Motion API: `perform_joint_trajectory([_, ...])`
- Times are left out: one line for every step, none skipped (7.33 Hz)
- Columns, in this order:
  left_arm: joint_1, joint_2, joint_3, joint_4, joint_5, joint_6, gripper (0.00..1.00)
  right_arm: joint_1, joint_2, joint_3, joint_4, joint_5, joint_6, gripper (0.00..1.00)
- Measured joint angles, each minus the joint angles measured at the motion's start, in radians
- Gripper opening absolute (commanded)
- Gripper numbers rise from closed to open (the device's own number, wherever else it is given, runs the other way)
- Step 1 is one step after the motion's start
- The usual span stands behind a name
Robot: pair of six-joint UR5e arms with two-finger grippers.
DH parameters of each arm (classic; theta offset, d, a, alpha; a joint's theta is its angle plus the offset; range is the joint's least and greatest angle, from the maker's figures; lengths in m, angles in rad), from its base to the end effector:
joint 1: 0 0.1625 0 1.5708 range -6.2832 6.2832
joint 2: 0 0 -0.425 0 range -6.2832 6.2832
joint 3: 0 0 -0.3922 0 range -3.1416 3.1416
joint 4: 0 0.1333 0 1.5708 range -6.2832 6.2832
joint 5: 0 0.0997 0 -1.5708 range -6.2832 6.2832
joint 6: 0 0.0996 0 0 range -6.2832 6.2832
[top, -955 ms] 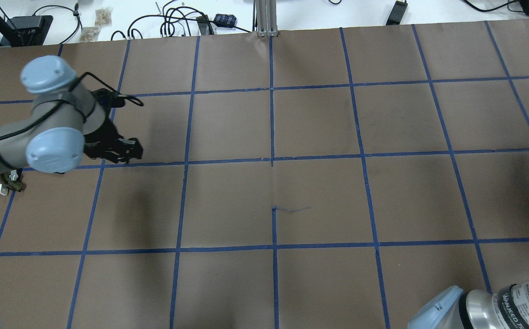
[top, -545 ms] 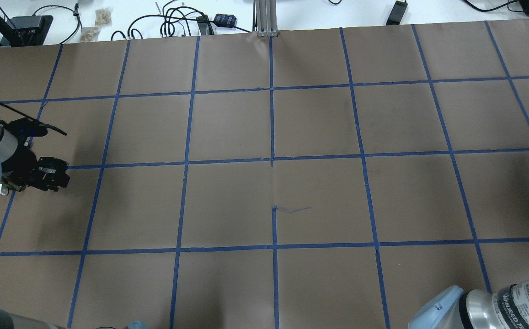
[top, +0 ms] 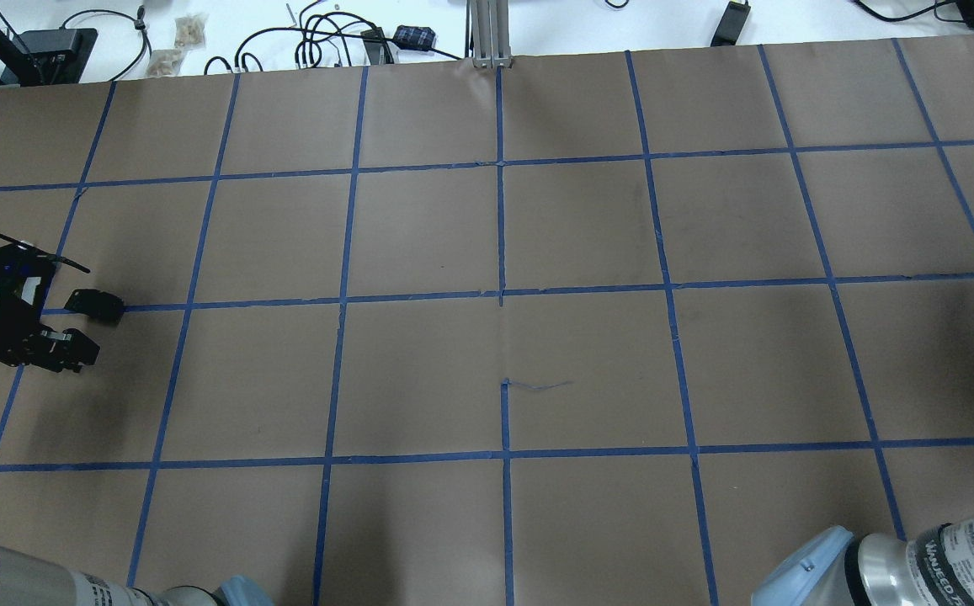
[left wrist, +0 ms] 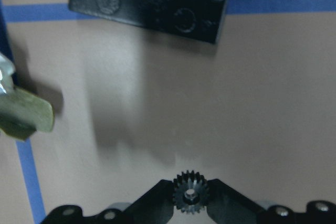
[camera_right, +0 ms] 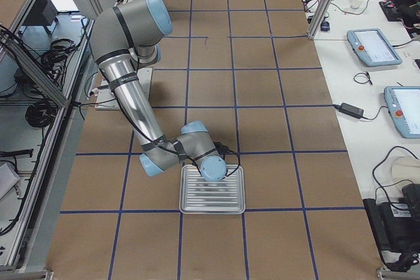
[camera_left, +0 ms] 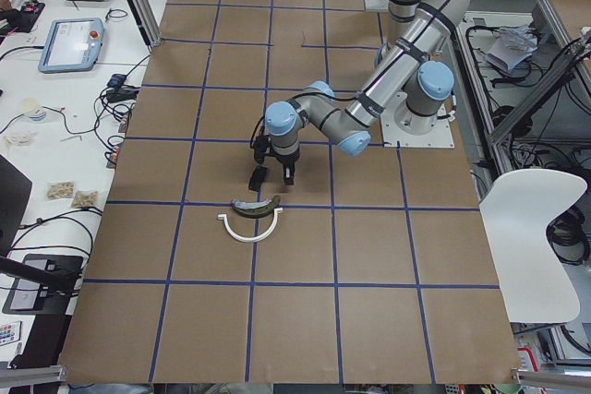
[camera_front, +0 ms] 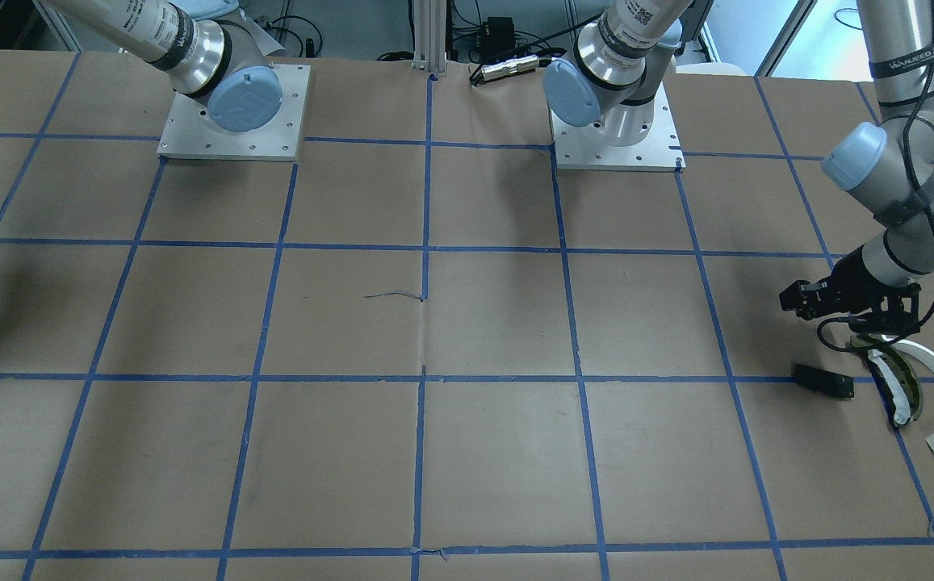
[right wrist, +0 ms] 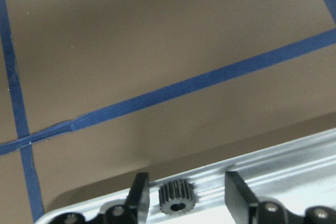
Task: Place bearing gear from tray to pile
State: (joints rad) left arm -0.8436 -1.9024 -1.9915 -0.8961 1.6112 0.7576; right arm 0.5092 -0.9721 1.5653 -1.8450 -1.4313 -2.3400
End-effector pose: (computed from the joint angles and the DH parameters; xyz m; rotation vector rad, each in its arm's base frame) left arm 0.2467 -0.4717 0.1894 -0.0498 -3.1157 -0.1317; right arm -0.4770 -0.4348 0.1694 -1.6642 2.2923 -0.2553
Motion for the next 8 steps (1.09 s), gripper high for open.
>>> perform_joint_trajectory([-0.003,-0.011,0.0,0.021,-0.011,-0.005,0.0,0.001,0.0,0.0,0.001,0.002,0.002,0.14])
perform_joint_trajectory([-0.008,-0.018,-0.001,0.031,-0.028,-0.009,0.38,0.001,0.0,0.0,0.001,0.003,0.003,0.13])
perform_joint_trajectory([-0.011,-0.023,-0.002,0.037,-0.038,-0.008,0.7,0.002,-0.002,0.0,0.003,0.001,0.004,0.13])
perform_joint_trajectory([-0.012,-0.024,-0.001,0.041,-0.042,-0.007,0.72,0.005,-0.017,-0.001,0.009,0.0,0.018,0.13])
perform_joint_trajectory([-0.014,-0.023,0.001,0.042,-0.044,-0.007,0.73,0.024,-0.063,-0.002,0.043,0.001,0.064,0.14])
perform_joint_trajectory([-0.021,-0.019,0.007,0.042,-0.044,-0.01,0.73,0.064,-0.13,-0.002,0.099,-0.001,0.141,0.14])
perform_joint_trajectory([-0.042,-0.008,0.019,0.038,-0.04,-0.018,0.73,0.124,-0.203,-0.001,0.159,-0.003,0.246,0.14])
perform_joint_trajectory([-0.077,0.008,0.034,0.022,-0.034,-0.04,0.73,0.208,-0.279,0.002,0.208,-0.005,0.366,0.14])
